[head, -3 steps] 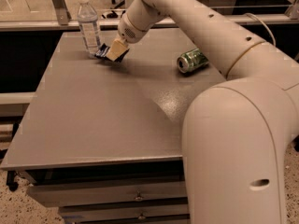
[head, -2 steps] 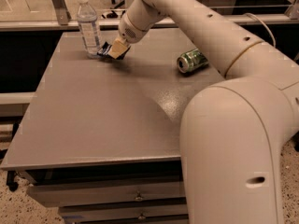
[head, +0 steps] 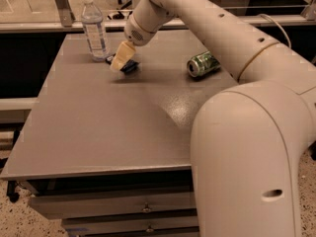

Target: Move rxbar blueberry near blue plastic bottle

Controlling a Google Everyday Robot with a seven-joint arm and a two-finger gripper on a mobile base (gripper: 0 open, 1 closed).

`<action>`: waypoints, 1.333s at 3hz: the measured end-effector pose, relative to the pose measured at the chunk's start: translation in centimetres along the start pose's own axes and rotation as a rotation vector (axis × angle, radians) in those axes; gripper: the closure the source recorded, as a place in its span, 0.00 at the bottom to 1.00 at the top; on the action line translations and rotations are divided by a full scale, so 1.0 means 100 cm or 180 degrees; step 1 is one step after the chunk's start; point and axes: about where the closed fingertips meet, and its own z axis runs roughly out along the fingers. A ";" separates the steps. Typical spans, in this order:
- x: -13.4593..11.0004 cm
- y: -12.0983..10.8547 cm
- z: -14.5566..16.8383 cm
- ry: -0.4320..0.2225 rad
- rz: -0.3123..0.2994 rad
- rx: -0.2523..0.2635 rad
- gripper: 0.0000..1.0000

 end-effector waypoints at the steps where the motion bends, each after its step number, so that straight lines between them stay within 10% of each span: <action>1: 0.000 0.000 0.000 0.0000 0.0000 -0.0001 0.00; 4: 0.119 0.053 -0.113 -0.0829 0.0728 -0.0223 0.00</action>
Offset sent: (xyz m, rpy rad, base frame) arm -0.0834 -0.1545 0.0086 0.2506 0.1422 -0.1108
